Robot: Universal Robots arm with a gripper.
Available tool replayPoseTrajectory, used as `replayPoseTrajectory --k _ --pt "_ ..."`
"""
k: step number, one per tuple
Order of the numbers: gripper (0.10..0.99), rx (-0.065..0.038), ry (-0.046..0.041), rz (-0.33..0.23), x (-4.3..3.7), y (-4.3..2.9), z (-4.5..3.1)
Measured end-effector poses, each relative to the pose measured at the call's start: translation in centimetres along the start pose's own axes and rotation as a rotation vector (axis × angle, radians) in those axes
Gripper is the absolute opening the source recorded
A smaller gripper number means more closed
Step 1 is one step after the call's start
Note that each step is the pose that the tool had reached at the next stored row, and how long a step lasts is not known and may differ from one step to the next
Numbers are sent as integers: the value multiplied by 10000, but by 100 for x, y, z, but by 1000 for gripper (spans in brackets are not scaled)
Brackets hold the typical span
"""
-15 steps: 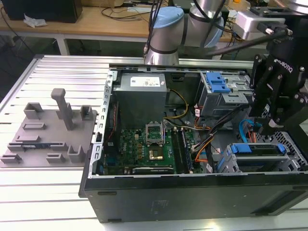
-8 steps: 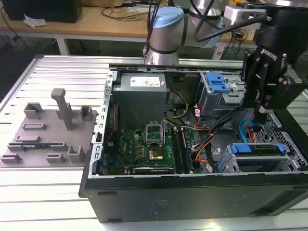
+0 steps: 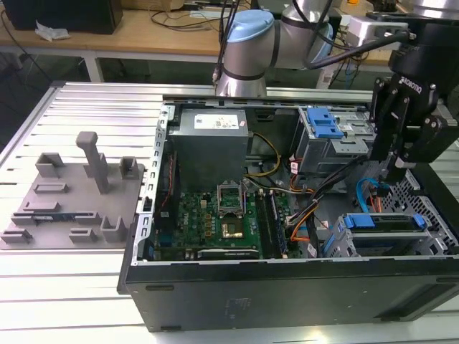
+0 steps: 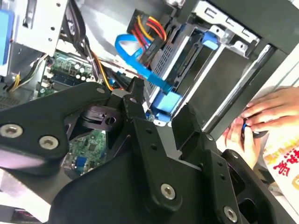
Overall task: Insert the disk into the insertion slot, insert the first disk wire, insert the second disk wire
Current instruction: 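Insert the first disk wire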
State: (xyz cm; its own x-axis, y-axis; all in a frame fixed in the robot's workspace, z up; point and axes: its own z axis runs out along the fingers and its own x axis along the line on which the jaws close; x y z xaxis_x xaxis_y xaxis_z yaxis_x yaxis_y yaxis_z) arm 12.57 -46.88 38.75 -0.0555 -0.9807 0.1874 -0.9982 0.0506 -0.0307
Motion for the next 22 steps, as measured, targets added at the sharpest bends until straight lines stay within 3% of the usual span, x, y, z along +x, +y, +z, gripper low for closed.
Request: replayPoseTrajectory --k 2,3,4,6,12,13,14,15,17,20,22 --pt "518 -4 395 98 1 -7 0" --pt "518 -5 544 121 1 -7 0" --pt "518 -14 770 155 0 -8 0" --pt "518 -44 1004 258 -1 -8 5" --pt "518 -150 1317 788 -14 -5 53" --pt "518 -136 1488 786 -51 -4 57" --pt "518 -119 1746 782 -143 0 51" --pt "518 -110 1894 779 -203 3 47" --pt "518 -109 2035 774 -308 -14 51" --pt "518 -212 2047 744 -447 -187 104" --pt "518 -237 2050 735 -515 -244 124"
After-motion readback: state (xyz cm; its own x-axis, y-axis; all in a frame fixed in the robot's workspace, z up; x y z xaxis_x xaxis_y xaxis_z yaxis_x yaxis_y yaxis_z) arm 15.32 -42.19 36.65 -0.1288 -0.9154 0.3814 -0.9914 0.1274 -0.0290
